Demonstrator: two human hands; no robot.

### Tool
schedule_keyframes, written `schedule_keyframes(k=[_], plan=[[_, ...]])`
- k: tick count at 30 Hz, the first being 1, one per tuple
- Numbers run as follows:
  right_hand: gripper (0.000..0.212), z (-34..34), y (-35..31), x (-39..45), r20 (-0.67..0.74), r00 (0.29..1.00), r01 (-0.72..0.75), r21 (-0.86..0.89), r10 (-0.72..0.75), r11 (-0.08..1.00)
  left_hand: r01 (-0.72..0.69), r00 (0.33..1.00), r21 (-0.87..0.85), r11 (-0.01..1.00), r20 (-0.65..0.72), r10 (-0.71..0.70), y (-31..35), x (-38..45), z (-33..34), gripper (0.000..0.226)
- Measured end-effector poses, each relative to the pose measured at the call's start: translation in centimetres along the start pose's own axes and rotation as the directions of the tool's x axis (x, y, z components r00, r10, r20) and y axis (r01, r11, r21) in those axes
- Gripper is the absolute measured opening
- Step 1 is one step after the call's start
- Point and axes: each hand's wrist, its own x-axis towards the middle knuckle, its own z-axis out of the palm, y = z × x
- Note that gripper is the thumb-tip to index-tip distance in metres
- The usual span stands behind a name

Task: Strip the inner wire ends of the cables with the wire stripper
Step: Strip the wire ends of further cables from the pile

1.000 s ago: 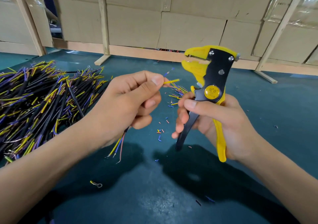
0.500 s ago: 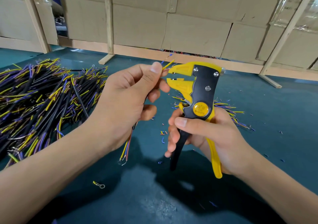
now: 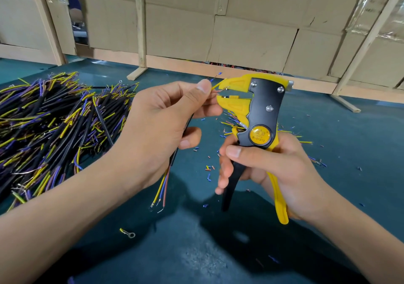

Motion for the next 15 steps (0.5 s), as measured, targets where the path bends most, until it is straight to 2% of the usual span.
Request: schedule_keyframes(k=[9, 15], plan=[[0.011, -0.01, -0.41, -0.07, -0.100, 0.995, 0.014, -0.150, -0.029, 0.989, 0.002, 1.000, 0.050, 0.999, -0.030, 0.000, 0.13, 0.17, -0.13, 0.020], [0.012, -0.26, -0.31, 0.02, -0.074, 0.997, 0.008, -0.148, -0.019, 0.989, 0.009, 0.999, 0.050, 0.999, -0.046, -0.006, 0.45, 0.08, -0.03, 0.021]])
